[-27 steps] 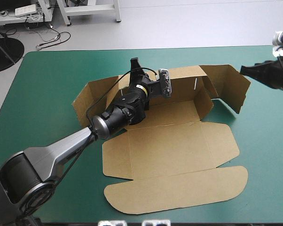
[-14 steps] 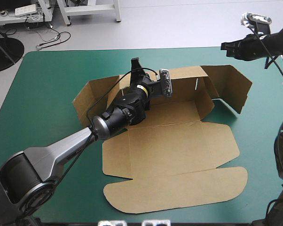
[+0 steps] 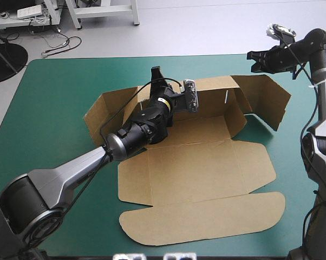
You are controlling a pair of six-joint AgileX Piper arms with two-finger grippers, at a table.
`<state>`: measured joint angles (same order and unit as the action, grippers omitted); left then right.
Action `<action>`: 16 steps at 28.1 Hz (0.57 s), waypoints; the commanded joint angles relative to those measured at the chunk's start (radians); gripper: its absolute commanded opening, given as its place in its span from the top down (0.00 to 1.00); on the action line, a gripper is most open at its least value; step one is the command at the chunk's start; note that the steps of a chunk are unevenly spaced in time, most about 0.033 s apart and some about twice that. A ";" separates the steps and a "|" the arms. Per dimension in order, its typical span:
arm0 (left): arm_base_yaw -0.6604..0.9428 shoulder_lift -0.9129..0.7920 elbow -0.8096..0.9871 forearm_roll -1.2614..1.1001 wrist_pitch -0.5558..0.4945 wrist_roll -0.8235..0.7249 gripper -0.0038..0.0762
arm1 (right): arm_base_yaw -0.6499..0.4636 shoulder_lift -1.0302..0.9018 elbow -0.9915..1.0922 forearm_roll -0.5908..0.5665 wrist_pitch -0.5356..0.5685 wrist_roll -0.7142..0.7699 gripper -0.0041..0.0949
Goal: Fold the box
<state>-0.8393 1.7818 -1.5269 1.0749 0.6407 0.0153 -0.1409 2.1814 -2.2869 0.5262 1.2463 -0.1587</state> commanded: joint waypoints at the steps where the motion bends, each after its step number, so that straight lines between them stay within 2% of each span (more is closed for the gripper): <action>1: -0.012 -0.041 -0.024 0.045 -0.032 -0.015 0.96 | 0.001 -0.088 0.022 0.023 0.006 0.004 0.98; 11: -0.012 -0.014 -0.024 0.079 -0.018 -0.015 0.96 | 0.001 -0.234 0.303 0.007 0.006 -0.106 0.98; 16: -0.012 -0.012 -0.024 0.080 -0.018 -0.015 0.96 | 0.001 -0.313 0.455 0.066 0.006 -0.197 0.98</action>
<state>-0.8428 1.8112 -1.5269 1.1393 0.6446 0.0153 -0.1409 1.9632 -1.8611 0.5280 1.2382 -0.3017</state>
